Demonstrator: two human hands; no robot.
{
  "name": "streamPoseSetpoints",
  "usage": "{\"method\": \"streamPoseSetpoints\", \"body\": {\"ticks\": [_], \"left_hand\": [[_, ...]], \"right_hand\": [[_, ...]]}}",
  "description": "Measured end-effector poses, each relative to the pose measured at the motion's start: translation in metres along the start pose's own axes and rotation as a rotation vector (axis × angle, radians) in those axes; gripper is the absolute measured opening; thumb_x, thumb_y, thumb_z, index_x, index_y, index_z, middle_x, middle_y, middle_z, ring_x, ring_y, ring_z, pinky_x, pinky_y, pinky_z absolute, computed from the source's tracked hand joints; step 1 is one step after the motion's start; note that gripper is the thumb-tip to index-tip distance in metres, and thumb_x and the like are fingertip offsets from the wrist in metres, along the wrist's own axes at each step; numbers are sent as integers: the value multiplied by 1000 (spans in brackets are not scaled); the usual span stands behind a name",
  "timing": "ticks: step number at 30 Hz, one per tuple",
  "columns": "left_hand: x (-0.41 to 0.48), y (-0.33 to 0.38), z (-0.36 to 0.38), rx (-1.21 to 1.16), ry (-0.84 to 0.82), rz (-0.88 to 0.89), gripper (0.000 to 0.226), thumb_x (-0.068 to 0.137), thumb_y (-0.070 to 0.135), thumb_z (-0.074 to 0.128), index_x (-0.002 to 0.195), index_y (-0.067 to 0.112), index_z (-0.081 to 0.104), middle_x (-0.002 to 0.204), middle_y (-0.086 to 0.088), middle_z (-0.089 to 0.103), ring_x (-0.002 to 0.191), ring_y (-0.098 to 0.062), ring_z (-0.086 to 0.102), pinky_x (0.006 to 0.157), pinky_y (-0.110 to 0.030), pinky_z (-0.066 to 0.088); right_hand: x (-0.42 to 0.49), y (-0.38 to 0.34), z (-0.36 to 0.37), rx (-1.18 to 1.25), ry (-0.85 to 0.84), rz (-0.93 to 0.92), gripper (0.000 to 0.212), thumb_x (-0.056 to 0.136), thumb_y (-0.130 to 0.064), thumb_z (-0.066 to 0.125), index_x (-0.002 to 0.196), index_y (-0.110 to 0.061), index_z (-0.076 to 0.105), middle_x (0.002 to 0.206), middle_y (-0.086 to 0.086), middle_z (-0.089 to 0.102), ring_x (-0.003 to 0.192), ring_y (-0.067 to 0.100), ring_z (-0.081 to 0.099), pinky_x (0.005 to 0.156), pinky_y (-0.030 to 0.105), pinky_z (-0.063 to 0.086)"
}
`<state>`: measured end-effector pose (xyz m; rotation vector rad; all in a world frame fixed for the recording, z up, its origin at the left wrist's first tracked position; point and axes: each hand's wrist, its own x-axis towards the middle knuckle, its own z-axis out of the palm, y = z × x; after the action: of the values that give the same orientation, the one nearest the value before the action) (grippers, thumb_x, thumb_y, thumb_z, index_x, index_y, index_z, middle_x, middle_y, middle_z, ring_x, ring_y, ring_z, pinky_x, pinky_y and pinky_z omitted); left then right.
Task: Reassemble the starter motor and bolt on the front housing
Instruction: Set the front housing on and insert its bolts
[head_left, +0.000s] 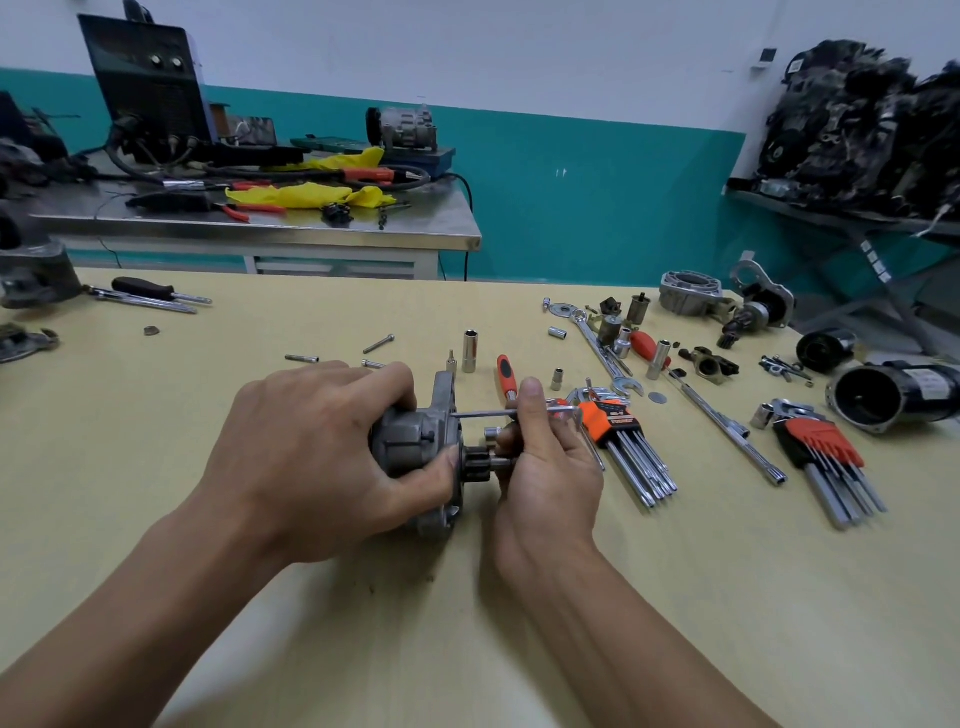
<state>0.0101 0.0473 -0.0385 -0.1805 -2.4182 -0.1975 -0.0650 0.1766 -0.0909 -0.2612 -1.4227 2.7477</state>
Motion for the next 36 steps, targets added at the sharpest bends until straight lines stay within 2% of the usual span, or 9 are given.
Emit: {"method": "streamPoseSetpoints", "body": {"ticks": [5, 7, 9, 11, 16, 20, 28, 32, 36], "left_hand": [[0, 0, 0, -1, -8, -5, 41, 68, 66, 52, 70, 25, 57, 55, 9, 50, 52, -22, 46, 48, -32, 45], [1, 0, 0, -1, -8, -9, 41, 68, 66, 52, 70, 25, 57, 55, 9, 51, 52, -22, 46, 48, -32, 45], [1, 0, 0, -1, -11, -10, 41, 68, 66, 52, 71, 25, 57, 55, 9, 51, 52, -23, 46, 48, -32, 44], [2, 0, 0, -2, -15, -11, 41, 68, 66, 52, 71, 26, 56, 55, 9, 50, 52, -23, 46, 48, -31, 44], [2, 0, 0, 1, -18, -19, 41, 68, 66, 51, 70, 26, 56, 55, 9, 50, 51, -23, 46, 48, -29, 41], [2, 0, 1, 4, -16, -32, 41, 67, 67, 51, 70, 26, 55, 54, 8, 50, 51, -24, 45, 48, -29, 39], [4, 0, 1, 21, -35, -32, 42, 68, 69, 49, 70, 27, 54, 54, 8, 51, 51, -23, 47, 48, -28, 36], [4, 0, 1, 20, -30, -38, 43, 68, 69, 49, 70, 26, 54, 54, 8, 52, 51, -25, 47, 48, -29, 38], [4, 1, 2, 24, -24, -40, 43, 68, 68, 49, 70, 25, 55, 55, 8, 51, 51, -25, 47, 48, -30, 40]], "right_hand": [[1, 1, 0, 42, -21, 41, 30, 67, -45, 78, 48, -23, 70, 50, -6, 53, 52, 9, 48, 66, 33, 43], [1, -1, -1, 56, -51, 61, 31, 80, -42, 74, 55, -23, 73, 52, -4, 55, 52, 9, 48, 63, 30, 42], [3, -3, -4, 85, -82, 81, 28, 94, -34, 62, 74, -21, 77, 57, 0, 58, 53, 11, 49, 60, 29, 39], [4, -2, -7, 78, -100, 52, 31, 99, -26, 54, 81, -20, 78, 59, -1, 60, 55, 10, 49, 59, 26, 38], [3, 3, -2, 29, -27, -7, 36, 90, -20, 70, 54, -21, 74, 51, -6, 54, 60, 13, 48, 72, 36, 43], [4, 3, 0, 41, -14, 33, 28, 79, -23, 80, 53, -18, 71, 56, 0, 55, 64, 19, 50, 75, 44, 46], [7, 2, -3, 46, -82, -11, 36, 96, -21, 61, 64, -26, 79, 56, -5, 59, 56, 9, 50, 59, 25, 42], [5, 3, -3, 16, -57, -27, 37, 91, -22, 68, 54, -24, 75, 51, -6, 56, 56, 11, 50, 65, 30, 45], [7, 2, 1, 50, -11, 9, 40, 79, -23, 79, 43, -21, 64, 46, -5, 52, 46, 7, 48, 61, 31, 44]]}}
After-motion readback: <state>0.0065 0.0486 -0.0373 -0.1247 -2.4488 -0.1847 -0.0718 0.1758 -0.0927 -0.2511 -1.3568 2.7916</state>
